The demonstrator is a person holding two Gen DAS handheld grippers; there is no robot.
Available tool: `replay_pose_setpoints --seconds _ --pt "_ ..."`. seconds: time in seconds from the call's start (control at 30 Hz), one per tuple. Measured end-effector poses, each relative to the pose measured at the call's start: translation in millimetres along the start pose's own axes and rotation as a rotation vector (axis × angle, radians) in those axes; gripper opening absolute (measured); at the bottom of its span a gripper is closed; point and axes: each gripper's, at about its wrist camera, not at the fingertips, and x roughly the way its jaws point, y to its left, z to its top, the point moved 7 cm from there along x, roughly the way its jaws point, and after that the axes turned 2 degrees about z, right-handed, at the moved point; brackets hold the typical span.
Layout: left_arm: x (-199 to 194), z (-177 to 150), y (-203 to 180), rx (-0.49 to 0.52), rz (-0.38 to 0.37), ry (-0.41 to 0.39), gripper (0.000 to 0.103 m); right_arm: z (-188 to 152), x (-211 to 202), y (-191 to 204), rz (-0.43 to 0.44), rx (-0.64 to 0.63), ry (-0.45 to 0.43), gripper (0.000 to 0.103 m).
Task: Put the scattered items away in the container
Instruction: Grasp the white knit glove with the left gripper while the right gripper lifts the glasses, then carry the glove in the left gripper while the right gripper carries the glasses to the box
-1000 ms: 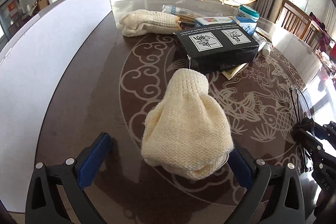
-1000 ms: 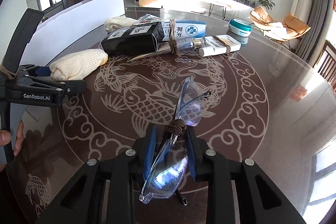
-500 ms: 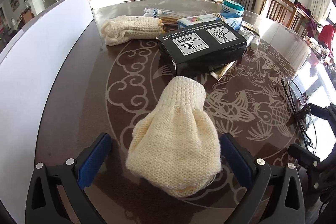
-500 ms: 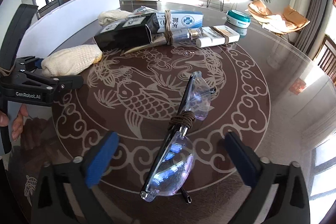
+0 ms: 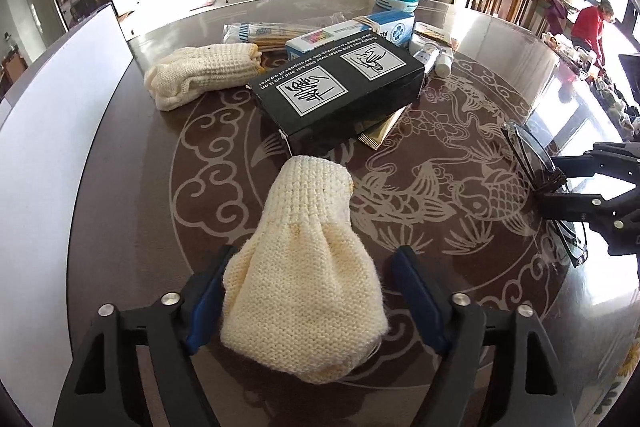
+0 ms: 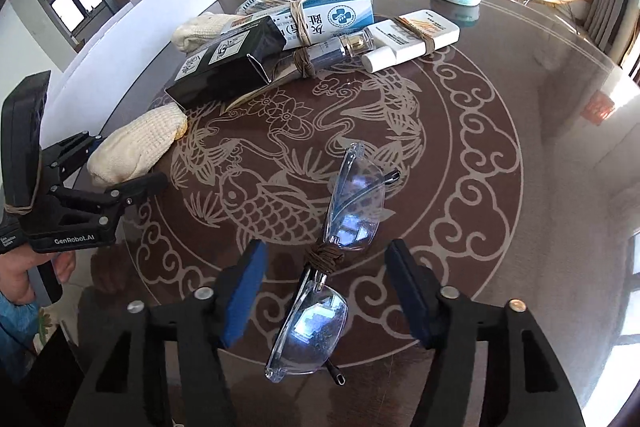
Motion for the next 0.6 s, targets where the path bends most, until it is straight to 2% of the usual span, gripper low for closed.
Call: replay_pose_setpoints --seconds 0.03,0.07,0.13,0.2,0.4,0.6 --pt "-4 0 1 -0.008 -0.029 -0.001 0.045 0 0 2 0.004 0.000 0.016 0.018" --pt "-9 -1 3 -0.024 -0.058 -0.006 0.045 1 -3 5 -0.002 0.000 0.015 0.016" --pt "-24 -4 10 -0.040 -0.067 -0.041 0.044 1 -15 13 -0.026 -0.031 -0.012 0.015" --pt "-38 -11 16 -0.061 -0.082 -0.069 0.044 0 -26 22 -0.007 -0.039 -0.037 0.015" --pt "-69 -32 28 -0.080 -0.091 -0.114 0.044 -11 -30 41 -0.028 -0.076 -0.027 0.015" --pt "-117 -31 40 -0.121 -0.106 -0.203 0.044 18 -54 72 -0.002 -0.128 -0.068 0.015"
